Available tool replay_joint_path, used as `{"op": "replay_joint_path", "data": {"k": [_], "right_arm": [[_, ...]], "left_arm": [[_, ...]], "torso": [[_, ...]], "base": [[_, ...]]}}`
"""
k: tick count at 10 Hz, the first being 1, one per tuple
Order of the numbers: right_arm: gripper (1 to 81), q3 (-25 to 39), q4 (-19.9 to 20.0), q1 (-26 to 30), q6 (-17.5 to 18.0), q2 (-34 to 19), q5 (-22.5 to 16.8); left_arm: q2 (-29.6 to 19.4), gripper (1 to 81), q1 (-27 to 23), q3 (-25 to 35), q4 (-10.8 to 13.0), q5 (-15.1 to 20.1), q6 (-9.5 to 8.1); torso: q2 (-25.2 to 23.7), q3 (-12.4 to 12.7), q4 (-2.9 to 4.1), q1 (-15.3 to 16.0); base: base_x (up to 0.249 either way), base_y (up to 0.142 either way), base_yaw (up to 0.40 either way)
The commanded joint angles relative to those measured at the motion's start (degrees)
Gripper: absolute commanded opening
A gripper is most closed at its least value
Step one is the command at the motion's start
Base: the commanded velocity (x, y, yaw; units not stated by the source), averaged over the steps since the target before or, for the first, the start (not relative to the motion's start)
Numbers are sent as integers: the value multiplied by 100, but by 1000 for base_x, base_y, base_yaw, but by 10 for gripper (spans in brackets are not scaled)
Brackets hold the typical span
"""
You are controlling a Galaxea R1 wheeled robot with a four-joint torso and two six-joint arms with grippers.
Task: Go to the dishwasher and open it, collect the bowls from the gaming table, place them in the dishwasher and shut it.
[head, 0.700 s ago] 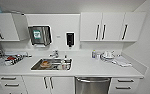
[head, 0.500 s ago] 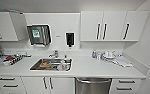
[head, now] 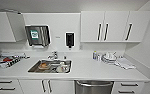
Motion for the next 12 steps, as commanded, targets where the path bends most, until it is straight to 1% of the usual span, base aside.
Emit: {"op": "replay_joint_path", "data": {"k": [1, 12], "right_arm": [[811, -7, -26, 297, -8, -6, -286], [811, 29, 27, 236, 1, -68, -216]], "left_arm": [[41, 811, -266, 7, -40, 304, -18], [23, 811, -231, 7, -31, 313, -18]], "torso": [[0, 0, 0, 0], [0, 0, 0, 2]], "base": [[112, 0, 0], [112, 0, 0]]}}
